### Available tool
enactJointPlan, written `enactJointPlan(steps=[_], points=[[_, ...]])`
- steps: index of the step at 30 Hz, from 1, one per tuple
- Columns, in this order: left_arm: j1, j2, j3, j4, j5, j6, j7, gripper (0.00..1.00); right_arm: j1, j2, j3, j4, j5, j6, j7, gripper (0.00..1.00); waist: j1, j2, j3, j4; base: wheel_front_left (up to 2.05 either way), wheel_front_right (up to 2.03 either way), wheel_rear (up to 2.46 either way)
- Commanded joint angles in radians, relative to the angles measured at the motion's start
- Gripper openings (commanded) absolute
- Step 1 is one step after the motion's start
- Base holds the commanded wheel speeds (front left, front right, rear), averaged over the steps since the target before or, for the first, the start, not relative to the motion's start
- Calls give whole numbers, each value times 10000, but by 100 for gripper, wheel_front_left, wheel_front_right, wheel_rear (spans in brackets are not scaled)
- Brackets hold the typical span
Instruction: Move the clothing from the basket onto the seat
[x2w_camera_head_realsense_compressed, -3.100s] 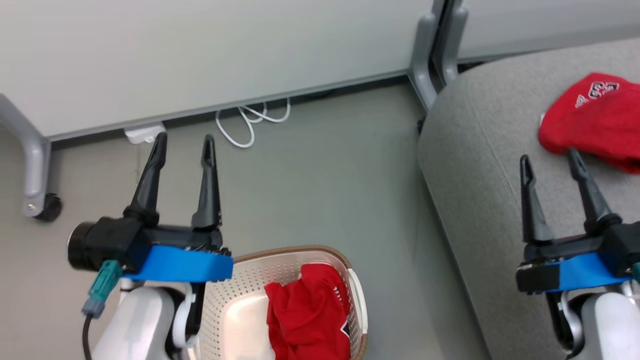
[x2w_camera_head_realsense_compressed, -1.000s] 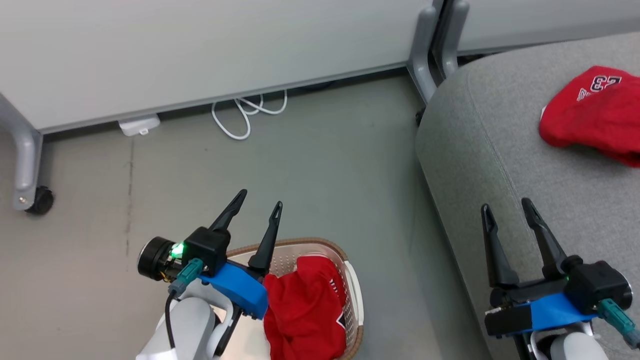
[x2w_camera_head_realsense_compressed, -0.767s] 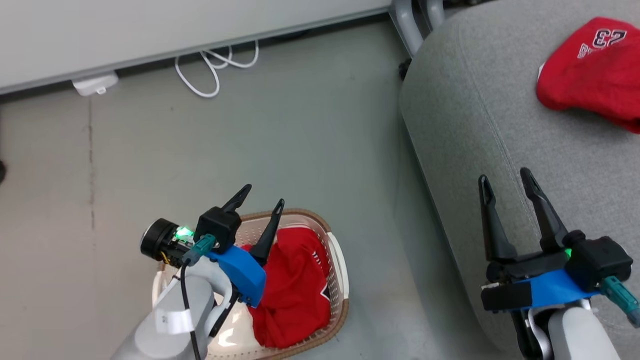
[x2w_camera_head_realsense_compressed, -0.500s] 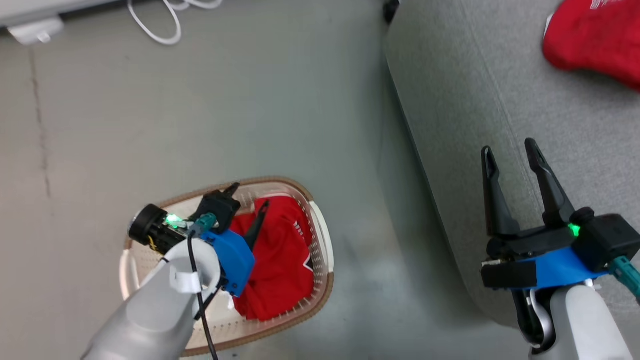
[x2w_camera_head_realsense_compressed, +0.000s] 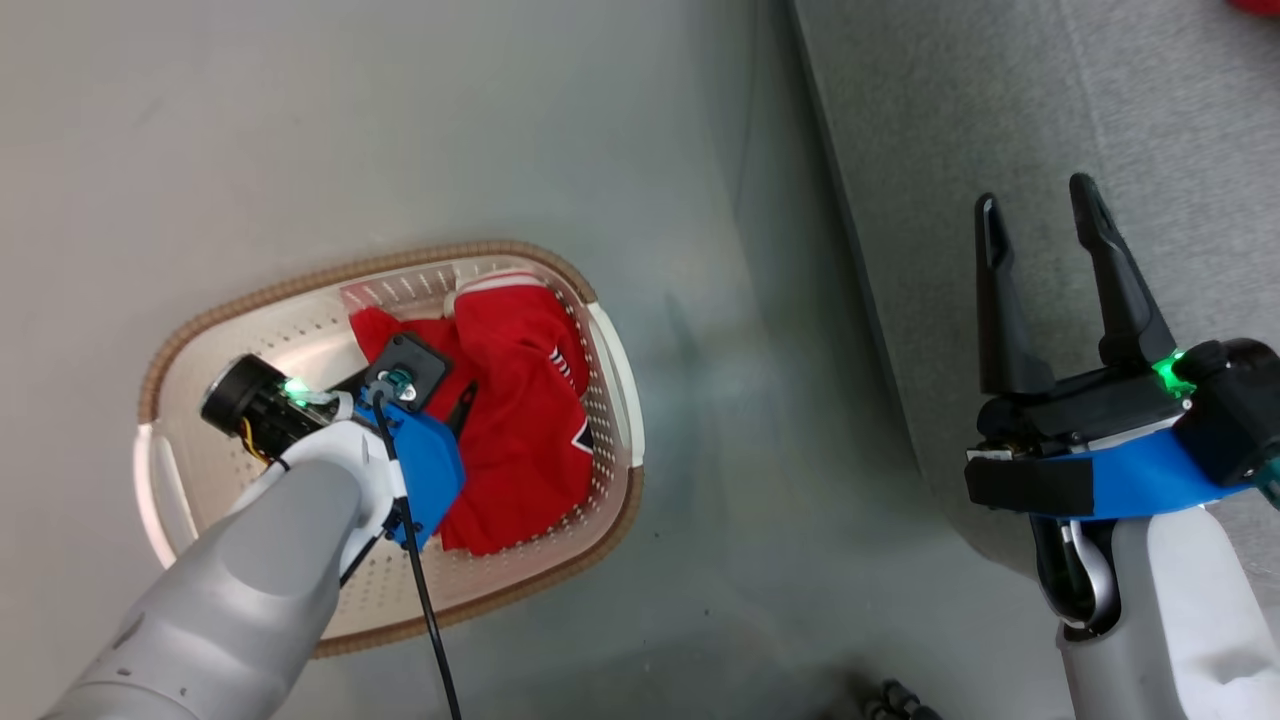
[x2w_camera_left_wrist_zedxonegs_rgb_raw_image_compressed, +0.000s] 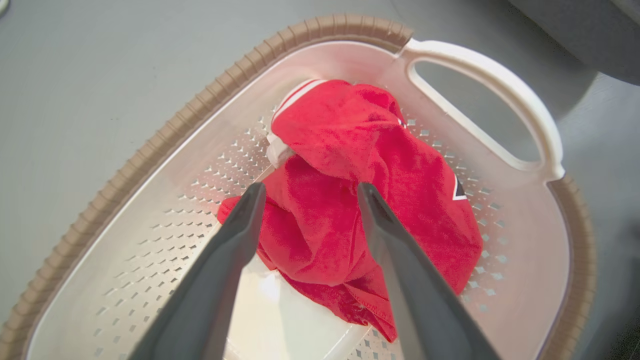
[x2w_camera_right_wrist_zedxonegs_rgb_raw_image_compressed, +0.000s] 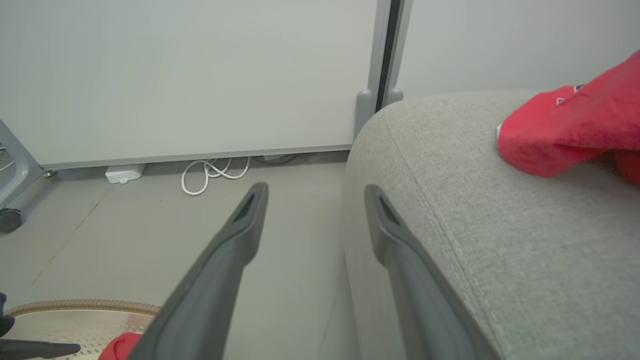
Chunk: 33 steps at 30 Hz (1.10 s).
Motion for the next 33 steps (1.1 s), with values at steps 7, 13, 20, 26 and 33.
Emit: enactJointPlan(steps=[7,13,20,26,33], points=[[-762,167,-887,377,-396,-9,189,100,-447,15,16,-215,-36,1,-13,100,-2,0,1257,6,0,0,0],[-1132,154,-1424,629,-767,-9,155,100,-610,15,-35,-317,-100,1,-13,100,-2,0,1838,24,0,0,0],[-1559,45,-1888,846,-950,-9,76,100,-655,15,-75,-441,-158,1,-13,100,-2,0,2347,36,0,0,0],[-1733,-85,-2169,945,-926,-9,186,0,-638,15,-69,-469,-190,1,-13,100,-2,0,2483,83,0,0,0],[-1743,-98,-2305,943,-936,-9,143,0,-688,15,-84,-420,-217,1,-13,100,-2,0,2433,113,0,0,0]])
